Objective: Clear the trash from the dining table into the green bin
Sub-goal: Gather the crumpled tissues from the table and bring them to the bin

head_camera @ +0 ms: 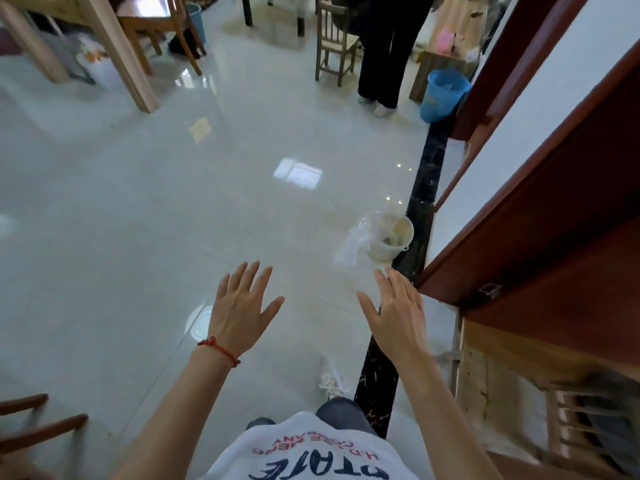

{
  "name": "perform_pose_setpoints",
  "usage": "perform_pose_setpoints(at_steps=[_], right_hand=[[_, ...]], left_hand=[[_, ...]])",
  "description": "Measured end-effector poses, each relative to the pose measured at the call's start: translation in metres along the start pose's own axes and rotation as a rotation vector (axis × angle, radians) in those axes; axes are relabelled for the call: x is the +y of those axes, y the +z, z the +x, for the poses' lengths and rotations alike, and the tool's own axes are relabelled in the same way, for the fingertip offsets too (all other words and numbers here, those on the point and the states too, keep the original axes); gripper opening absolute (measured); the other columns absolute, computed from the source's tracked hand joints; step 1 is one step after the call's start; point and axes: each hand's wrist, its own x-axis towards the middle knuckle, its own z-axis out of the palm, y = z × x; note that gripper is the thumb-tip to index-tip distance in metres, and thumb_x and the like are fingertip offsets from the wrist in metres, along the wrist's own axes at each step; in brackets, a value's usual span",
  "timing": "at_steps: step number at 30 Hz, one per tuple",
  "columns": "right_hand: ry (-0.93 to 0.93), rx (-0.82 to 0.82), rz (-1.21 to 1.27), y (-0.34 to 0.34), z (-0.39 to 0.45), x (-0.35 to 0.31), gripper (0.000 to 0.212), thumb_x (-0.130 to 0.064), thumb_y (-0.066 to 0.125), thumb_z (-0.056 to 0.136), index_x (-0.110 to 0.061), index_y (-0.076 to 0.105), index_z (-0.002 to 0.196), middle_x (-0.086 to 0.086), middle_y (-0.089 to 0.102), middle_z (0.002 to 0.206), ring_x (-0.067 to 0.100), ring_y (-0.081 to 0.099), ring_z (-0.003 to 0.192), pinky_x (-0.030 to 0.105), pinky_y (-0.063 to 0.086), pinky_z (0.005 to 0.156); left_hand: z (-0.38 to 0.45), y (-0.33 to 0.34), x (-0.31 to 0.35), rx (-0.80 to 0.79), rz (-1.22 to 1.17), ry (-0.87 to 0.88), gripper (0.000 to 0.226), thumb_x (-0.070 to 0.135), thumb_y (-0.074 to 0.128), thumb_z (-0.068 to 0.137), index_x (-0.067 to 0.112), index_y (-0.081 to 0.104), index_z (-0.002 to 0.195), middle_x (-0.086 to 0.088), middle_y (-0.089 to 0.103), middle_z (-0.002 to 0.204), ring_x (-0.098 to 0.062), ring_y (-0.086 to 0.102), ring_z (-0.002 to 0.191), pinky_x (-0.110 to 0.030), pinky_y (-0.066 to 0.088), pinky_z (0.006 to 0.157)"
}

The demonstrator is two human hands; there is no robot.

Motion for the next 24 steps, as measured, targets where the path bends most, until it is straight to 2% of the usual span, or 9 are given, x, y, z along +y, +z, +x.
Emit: perform_pose_setpoints(at_steps=[4,11,15,24], right_hand=[[-0.129,0.003,-0.035,-0.010,0.066,0.005,0.061,-0.050,0.031,0.088,-0.008,0.054,0.125,0.015,0.057,0.128,0.031,0.054,0.119,0.043,0.042,0.098],[-0.381,-0.055,-0.032,-0.006,0.149,-0.013,0.057,-0.049,0.033,0.089,-0.008,0.057,0.120,0.014,0.062,0.121,0.030,0.059,0.111,0.042,0.047,0.092],[-0.560,-0.130,0.011,0.006,0.174,-0.042,0.067,-0.054,0.016,0.094,-0.008,0.057,0.120,0.014,0.061,0.122,0.030,0.058,0.112,0.041,0.046,0.094],[-0.922,-0.275,0.106,0.045,0.194,-0.133,0.067,-0.055,0.018,0.094,-0.007,0.057,0.121,0.016,0.061,0.122,0.031,0.059,0.112,0.043,0.046,0.093]], left_hand=[[0.034,-0.009,0.010,0.043,-0.031,-0.115,0.076,0.060,0.008,0.090,0.007,0.053,0.123,-0.019,0.058,0.124,-0.038,0.053,0.117,-0.053,0.044,0.094],[0.058,-0.020,0.005,0.090,-0.073,-0.356,0.073,0.058,0.009,0.091,0.006,0.053,0.120,-0.020,0.060,0.121,-0.039,0.055,0.113,-0.053,0.047,0.090],[0.048,-0.022,-0.008,0.102,-0.084,-0.507,0.074,0.058,0.010,0.091,0.006,0.053,0.120,-0.019,0.060,0.120,-0.038,0.055,0.113,-0.051,0.047,0.089],[-0.002,-0.029,-0.050,0.149,-0.086,-0.859,0.076,0.058,0.010,0.091,0.004,0.055,0.118,-0.022,0.061,0.116,-0.040,0.058,0.108,-0.052,0.047,0.088]])
